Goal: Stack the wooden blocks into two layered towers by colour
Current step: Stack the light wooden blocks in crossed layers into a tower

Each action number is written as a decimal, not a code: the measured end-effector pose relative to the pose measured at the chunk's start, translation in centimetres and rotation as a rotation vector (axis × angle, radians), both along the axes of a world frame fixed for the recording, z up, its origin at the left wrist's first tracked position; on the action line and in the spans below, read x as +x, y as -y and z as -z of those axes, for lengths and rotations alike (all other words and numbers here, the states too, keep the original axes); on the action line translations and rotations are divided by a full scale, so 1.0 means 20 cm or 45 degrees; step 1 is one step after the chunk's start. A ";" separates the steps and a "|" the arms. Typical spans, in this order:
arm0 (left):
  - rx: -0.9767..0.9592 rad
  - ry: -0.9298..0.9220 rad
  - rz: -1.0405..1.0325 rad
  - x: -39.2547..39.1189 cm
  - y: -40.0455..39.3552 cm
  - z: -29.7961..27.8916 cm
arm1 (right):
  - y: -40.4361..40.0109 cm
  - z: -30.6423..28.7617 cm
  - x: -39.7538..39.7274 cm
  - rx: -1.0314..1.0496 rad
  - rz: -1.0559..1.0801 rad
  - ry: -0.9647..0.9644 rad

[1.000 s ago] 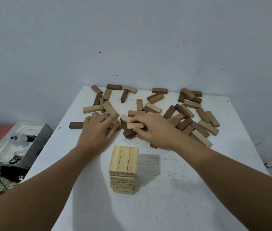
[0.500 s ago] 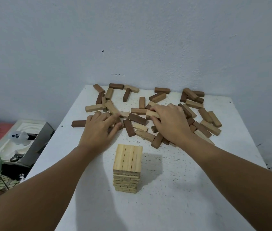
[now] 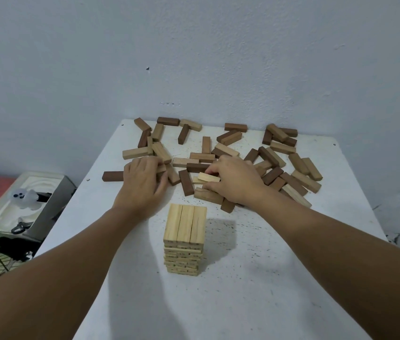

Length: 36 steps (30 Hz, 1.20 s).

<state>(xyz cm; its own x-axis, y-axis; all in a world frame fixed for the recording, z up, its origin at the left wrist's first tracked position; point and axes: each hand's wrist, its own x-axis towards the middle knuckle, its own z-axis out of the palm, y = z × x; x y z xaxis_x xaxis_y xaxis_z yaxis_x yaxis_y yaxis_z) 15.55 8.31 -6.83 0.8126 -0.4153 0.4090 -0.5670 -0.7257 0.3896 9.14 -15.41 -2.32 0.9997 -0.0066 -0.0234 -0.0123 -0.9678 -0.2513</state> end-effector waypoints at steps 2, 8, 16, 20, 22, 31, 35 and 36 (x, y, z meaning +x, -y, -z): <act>0.043 0.079 0.004 0.01 -0.01 0.01 | -0.02 0.01 0.01 -0.018 0.004 0.011; 0.103 0.150 0.029 0.02 -0.02 0.02 | -0.04 0.02 -0.06 -0.005 0.105 0.147; -0.164 0.015 0.058 -0.06 -0.01 -0.24 | 0.00 -0.03 -0.27 0.284 0.360 0.325; -0.351 -0.092 0.020 -0.19 0.01 -0.47 | 0.01 -0.06 -0.41 0.465 0.439 0.400; -0.372 -0.157 0.017 -0.28 0.02 -0.57 | 0.01 -0.06 -0.49 0.479 0.463 0.413; -0.357 0.006 0.040 -0.79 0.14 -0.90 | 0.06 -0.03 -0.96 0.450 0.607 0.347; -0.288 -0.043 0.170 -1.08 0.29 -0.78 | 0.07 0.04 -1.14 0.356 0.626 0.245; -0.243 -0.070 0.209 -1.15 0.33 -0.72 | 0.07 0.06 -1.18 0.352 0.628 0.217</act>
<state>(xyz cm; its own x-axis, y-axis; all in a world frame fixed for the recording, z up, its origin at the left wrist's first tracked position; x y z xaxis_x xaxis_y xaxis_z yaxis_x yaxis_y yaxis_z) -7.48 1.73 7.49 0.7638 -0.4632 0.4495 -0.6453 -0.5360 0.5443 -14.36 -16.82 -3.43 0.8698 -0.4885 0.0699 -0.3819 -0.7561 -0.5314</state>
